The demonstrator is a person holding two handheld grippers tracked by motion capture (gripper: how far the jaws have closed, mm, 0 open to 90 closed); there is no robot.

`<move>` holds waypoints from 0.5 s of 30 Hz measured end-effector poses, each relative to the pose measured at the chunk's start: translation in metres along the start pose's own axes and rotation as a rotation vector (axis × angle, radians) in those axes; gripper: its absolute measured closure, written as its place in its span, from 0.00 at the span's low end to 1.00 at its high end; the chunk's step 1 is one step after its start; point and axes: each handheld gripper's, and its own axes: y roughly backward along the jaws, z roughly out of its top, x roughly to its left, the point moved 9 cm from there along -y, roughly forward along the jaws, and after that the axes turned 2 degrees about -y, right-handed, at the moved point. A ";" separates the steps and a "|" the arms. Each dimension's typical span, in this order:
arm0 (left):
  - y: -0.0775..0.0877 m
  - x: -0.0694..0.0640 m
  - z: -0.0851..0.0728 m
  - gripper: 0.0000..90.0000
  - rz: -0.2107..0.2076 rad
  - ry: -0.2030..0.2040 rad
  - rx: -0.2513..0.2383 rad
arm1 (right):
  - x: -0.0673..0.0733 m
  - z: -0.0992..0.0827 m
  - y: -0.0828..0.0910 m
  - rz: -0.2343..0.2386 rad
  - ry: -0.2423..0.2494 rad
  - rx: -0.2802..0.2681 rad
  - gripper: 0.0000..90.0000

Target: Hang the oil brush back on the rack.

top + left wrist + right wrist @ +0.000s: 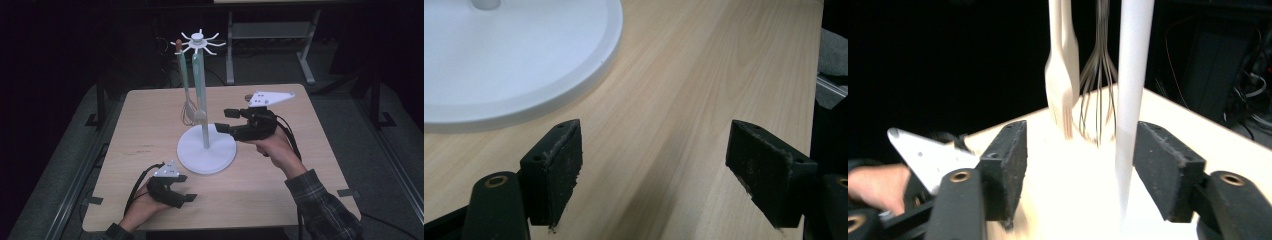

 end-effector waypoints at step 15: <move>0.001 0.002 0.000 0.25 0.004 -0.011 -0.003 | 0.000 -0.086 0.013 -0.031 -0.002 0.147 0.34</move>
